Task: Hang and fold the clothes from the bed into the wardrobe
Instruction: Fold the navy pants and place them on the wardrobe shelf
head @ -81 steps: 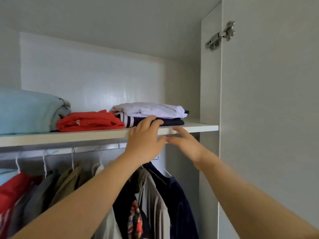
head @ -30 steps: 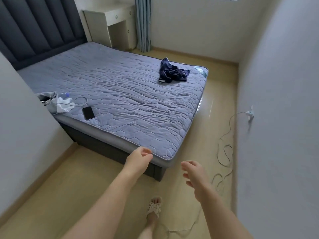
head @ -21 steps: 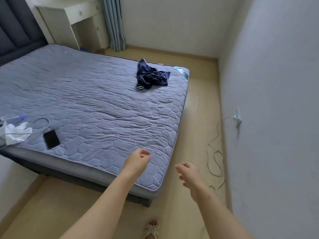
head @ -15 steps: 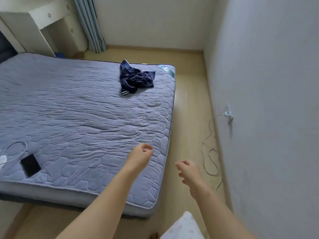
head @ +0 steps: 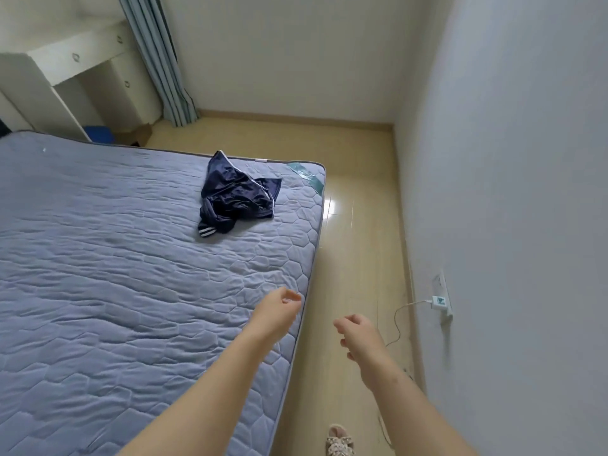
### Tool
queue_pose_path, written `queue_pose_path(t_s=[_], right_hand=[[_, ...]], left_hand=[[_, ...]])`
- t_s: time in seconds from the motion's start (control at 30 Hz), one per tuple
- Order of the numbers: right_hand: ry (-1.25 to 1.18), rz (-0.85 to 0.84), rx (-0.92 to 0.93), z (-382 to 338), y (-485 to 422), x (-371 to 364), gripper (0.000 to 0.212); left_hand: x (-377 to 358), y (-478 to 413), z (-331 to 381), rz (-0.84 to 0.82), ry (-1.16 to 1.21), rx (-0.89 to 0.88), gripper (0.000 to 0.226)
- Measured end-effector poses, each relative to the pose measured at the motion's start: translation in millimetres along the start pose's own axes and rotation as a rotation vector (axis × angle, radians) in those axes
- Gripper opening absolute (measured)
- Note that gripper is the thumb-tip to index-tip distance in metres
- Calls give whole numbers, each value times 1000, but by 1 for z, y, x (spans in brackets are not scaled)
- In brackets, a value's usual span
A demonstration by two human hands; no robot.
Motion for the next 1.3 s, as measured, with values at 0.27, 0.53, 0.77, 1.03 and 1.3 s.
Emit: queue_pose_path(t_s=[0.27, 0.53, 0.77, 1.03, 1.3], right_hand=[[59, -63, 18, -92, -128, 37, 13], [195, -131, 56, -185, -240, 12, 4], [334, -175, 84, -283, -343, -18, 3], [522, -299, 58, -325, -429, -74, 5], [797, -485, 120, -358, -526, -147, 9]], left_hand=[[-12, -113, 62, 92, 97, 80, 11], [31, -233, 93, 201, 210, 118, 16], [91, -347, 131, 280, 160, 160, 13], [135, -423, 130, 318, 177, 281, 18], [167, -482, 86, 490, 204, 488, 21]])
Point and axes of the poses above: each hand's wrist, its own y-axis away from the middle knuckle, its own x-axis out of the back of the hand, z = x × y, the point moved 9 cm from there along -y, towards the middle knuckle, and after that the axes turned 12 degrees about y, right-handed, at the moved point
